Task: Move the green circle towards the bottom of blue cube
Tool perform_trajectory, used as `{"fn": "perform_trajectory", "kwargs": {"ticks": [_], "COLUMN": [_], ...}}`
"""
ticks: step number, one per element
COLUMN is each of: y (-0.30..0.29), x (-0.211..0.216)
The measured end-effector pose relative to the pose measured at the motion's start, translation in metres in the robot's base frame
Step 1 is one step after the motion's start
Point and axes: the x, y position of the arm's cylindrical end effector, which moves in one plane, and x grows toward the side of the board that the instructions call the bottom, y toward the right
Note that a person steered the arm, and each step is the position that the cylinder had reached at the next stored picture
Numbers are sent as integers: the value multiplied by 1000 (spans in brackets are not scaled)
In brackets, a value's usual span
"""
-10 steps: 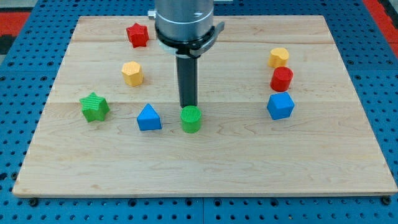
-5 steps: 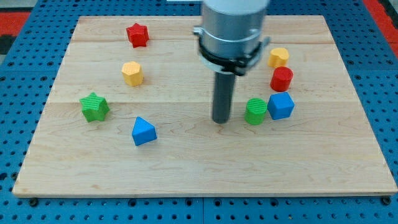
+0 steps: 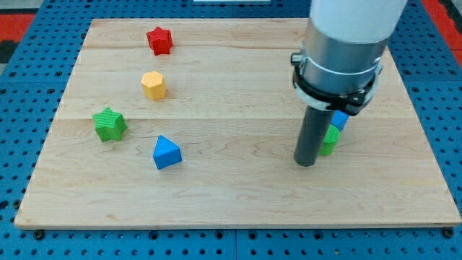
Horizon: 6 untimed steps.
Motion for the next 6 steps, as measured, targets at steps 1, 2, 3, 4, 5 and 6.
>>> {"fn": "perform_trajectory", "kwargs": {"ticks": [1, 2, 3, 4, 5, 6], "y": [10, -17, -17, 13, 26, 27], "x": [0, -22, -59, -61, -34, -30]}}
